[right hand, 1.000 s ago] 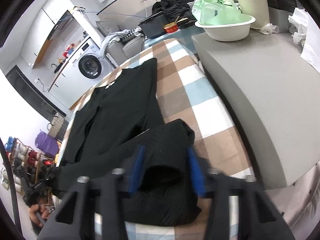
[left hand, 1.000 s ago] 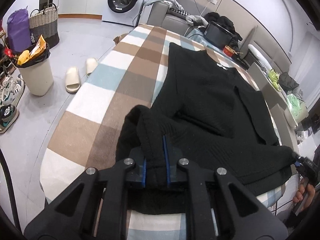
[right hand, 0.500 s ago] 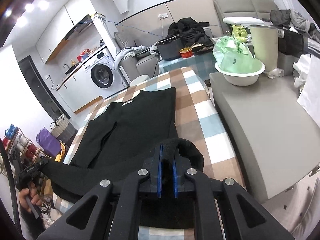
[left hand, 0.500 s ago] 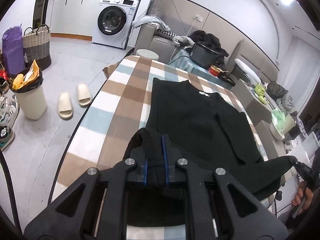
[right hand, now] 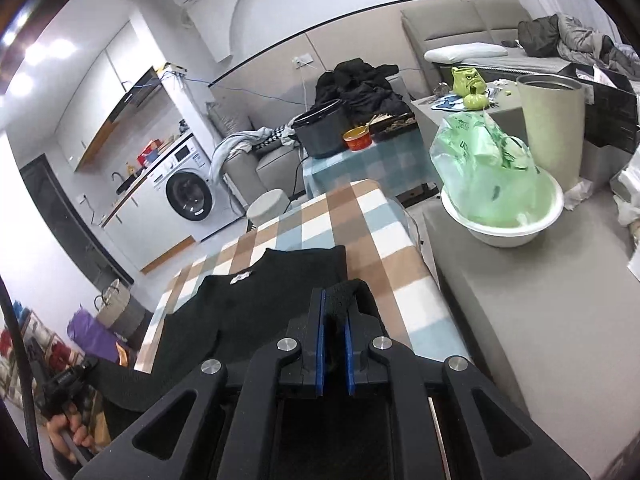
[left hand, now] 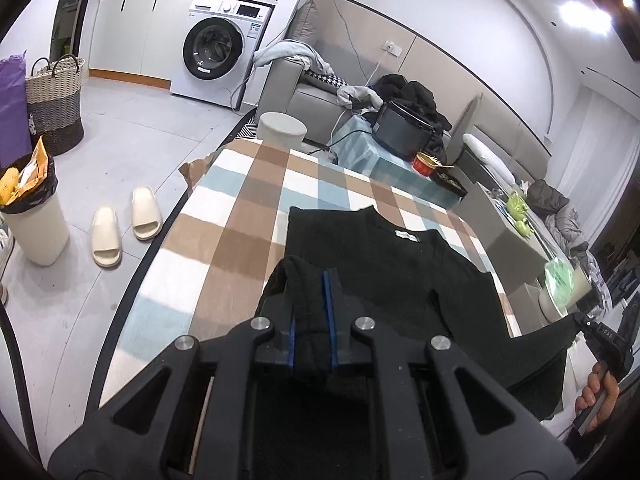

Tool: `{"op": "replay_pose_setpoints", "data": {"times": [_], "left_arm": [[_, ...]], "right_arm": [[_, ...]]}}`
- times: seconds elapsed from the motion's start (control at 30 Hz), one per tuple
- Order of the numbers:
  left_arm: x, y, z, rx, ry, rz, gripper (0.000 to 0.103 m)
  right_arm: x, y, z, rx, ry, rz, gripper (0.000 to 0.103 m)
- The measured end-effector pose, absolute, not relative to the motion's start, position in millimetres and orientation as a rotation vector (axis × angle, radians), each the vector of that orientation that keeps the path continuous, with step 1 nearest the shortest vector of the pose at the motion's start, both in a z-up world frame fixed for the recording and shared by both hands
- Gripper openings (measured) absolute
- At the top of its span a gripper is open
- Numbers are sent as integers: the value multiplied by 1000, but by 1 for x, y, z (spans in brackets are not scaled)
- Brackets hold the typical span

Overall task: Fold small clothes
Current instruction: 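Lift and fold the gripped hem over toward the collar with both tools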

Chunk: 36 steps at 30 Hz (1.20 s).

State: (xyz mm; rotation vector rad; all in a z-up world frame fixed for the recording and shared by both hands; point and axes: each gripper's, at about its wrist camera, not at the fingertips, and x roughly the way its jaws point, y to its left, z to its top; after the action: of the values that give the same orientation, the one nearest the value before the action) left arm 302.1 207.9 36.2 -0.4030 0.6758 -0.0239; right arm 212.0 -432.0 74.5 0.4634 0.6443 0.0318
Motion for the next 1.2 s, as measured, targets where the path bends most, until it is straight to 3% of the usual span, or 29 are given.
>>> {"op": "replay_pose_setpoints", "data": {"times": [0.37, 0.47, 0.53, 0.57, 0.67, 0.7, 0.73, 0.77, 1.2], "left_arm": [[271, 217, -52, -420, 886, -5, 9], [266, 213, -58, -414, 917, -20, 19], [265, 208, -58, -419, 922, -39, 37], [264, 205, -58, -415, 911, -46, 40], [268, 200, -56, -402, 897, -44, 41], [270, 200, -54, -401, 889, -38, 31], [273, 199, -55, -396, 882, -26, 8], [276, 199, -53, -394, 884, -21, 6], [339, 213, 11, -429, 711, -28, 4]], "right_arm": [[168, -435, -10, 494, 909, 75, 10], [167, -440, -10, 543, 902, 102, 16], [168, -440, -8, 560, 890, 125, 27], [171, -439, -8, 564, 884, 139, 33], [183, -432, -13, 572, 900, 155, 33], [186, -429, -15, 560, 908, 143, 30], [189, -427, -18, 543, 916, 127, 15], [192, -424, -18, 525, 923, 116, 8], [256, -425, 47, 540, 710, 28, 7]]}}
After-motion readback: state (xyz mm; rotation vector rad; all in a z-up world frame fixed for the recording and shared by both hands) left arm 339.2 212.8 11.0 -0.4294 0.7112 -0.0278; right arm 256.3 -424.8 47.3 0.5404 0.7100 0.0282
